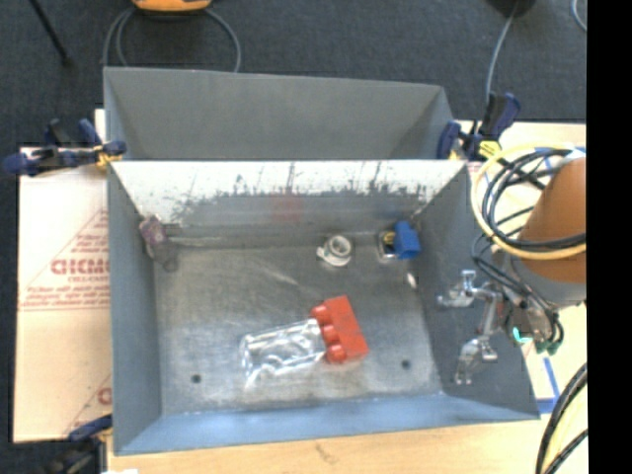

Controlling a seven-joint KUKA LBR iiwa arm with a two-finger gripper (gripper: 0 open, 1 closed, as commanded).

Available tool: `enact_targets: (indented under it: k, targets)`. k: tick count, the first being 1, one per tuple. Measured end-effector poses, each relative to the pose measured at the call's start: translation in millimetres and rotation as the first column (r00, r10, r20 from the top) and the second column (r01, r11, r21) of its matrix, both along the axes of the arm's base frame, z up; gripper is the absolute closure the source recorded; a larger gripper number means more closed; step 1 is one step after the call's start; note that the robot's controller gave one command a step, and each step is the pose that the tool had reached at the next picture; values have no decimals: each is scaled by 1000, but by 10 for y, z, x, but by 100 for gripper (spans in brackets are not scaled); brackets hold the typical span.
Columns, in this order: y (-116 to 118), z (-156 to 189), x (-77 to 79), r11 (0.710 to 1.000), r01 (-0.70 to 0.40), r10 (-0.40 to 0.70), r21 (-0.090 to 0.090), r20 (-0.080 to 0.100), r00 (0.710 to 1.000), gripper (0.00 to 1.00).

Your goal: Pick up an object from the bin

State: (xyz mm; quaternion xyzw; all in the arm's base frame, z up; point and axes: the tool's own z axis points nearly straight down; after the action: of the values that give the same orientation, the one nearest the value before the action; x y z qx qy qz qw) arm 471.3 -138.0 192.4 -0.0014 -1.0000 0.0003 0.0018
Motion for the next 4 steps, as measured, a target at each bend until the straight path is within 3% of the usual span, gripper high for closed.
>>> enact_targets:
  k: [1, 2, 3, 4]
  targets:
    - [921, -950, 445, 999, 32, -32, 5, 1, 1000, 0]
    - [1353, -1170, 460, 996, -89, 89, -7, 25, 996, 0]
    - [1752, -1170, 424, 982, -187, 187, -7, 22, 982, 0]
    - [1759, -1161, 434, 982, -189, 189, -6, 26, 982, 100]
